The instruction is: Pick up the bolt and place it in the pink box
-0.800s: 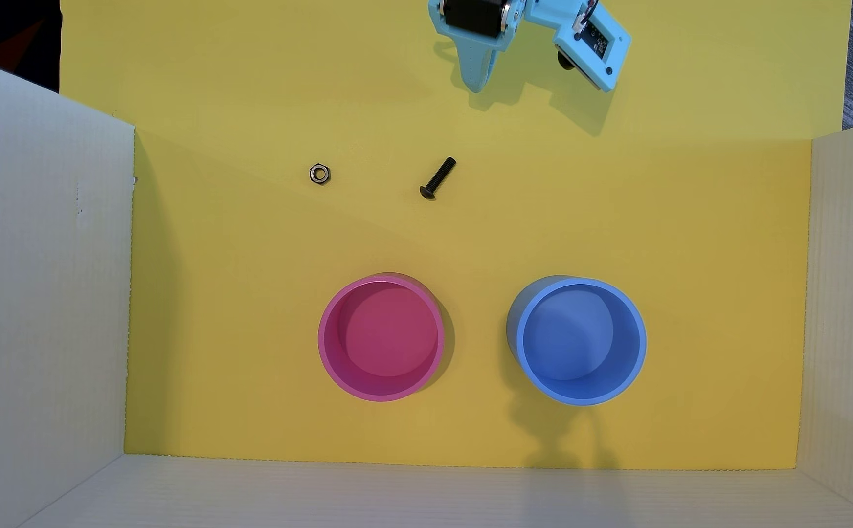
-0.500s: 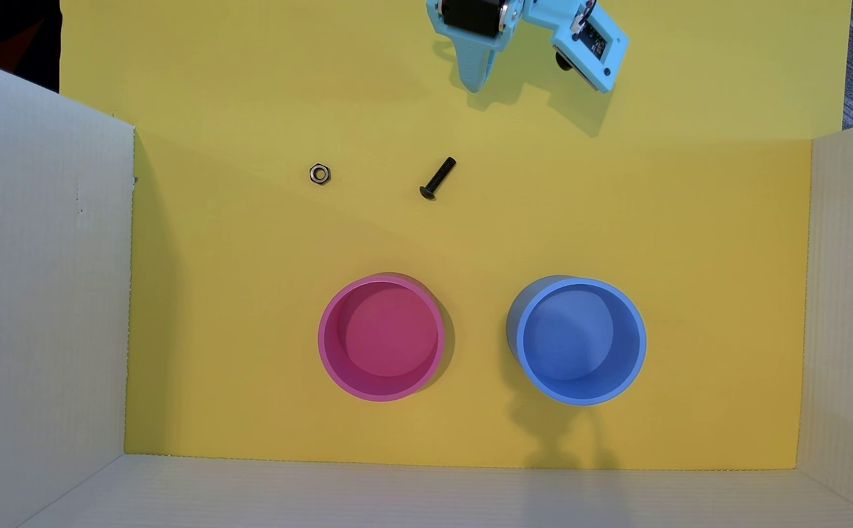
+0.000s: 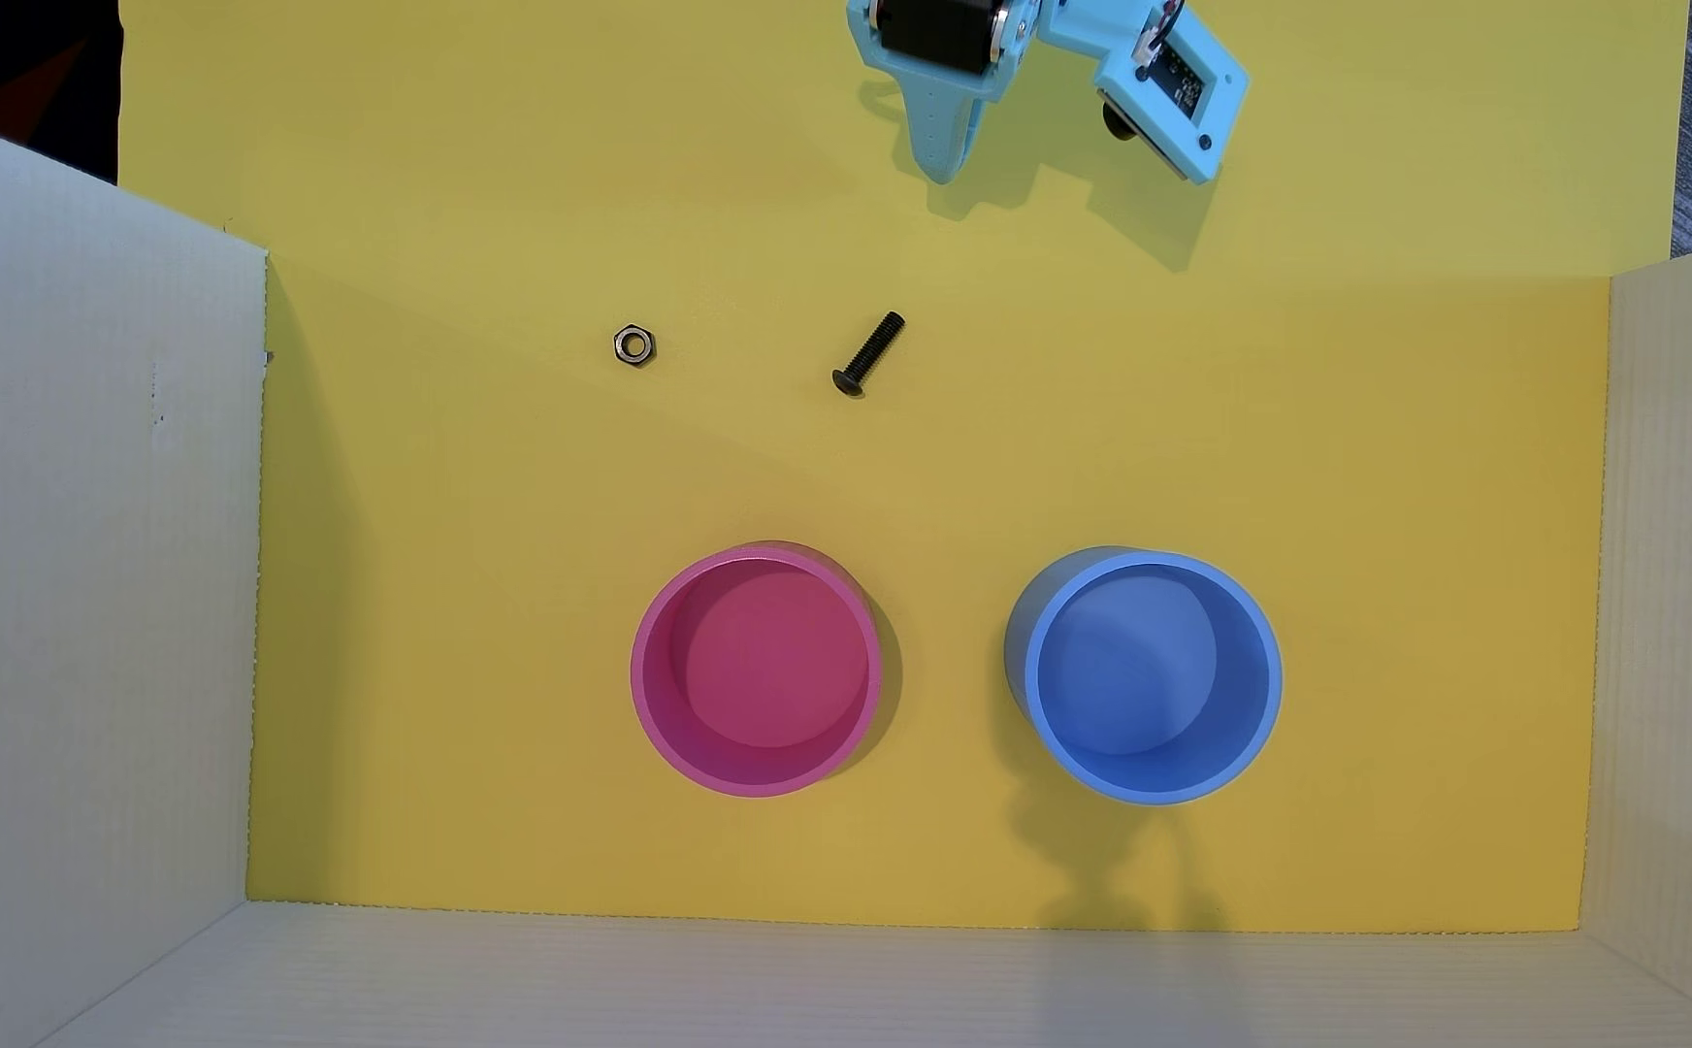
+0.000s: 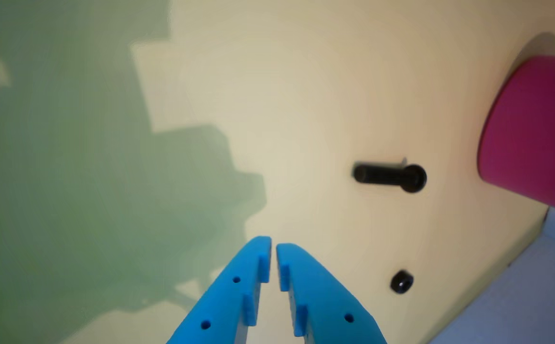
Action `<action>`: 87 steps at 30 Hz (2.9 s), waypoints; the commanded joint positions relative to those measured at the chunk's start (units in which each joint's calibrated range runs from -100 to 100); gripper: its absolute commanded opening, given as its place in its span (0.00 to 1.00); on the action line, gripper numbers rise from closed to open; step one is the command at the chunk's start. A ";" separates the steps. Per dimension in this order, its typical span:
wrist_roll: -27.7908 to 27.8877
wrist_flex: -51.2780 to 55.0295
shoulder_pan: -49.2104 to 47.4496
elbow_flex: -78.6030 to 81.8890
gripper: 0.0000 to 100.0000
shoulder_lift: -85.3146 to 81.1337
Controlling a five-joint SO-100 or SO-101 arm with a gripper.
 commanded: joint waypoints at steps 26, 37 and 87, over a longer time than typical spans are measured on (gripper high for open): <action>0.33 0.80 11.15 -19.83 0.01 2.50; -0.14 6.89 11.30 -57.28 0.01 42.06; 28.73 6.72 1.44 -71.21 0.02 82.13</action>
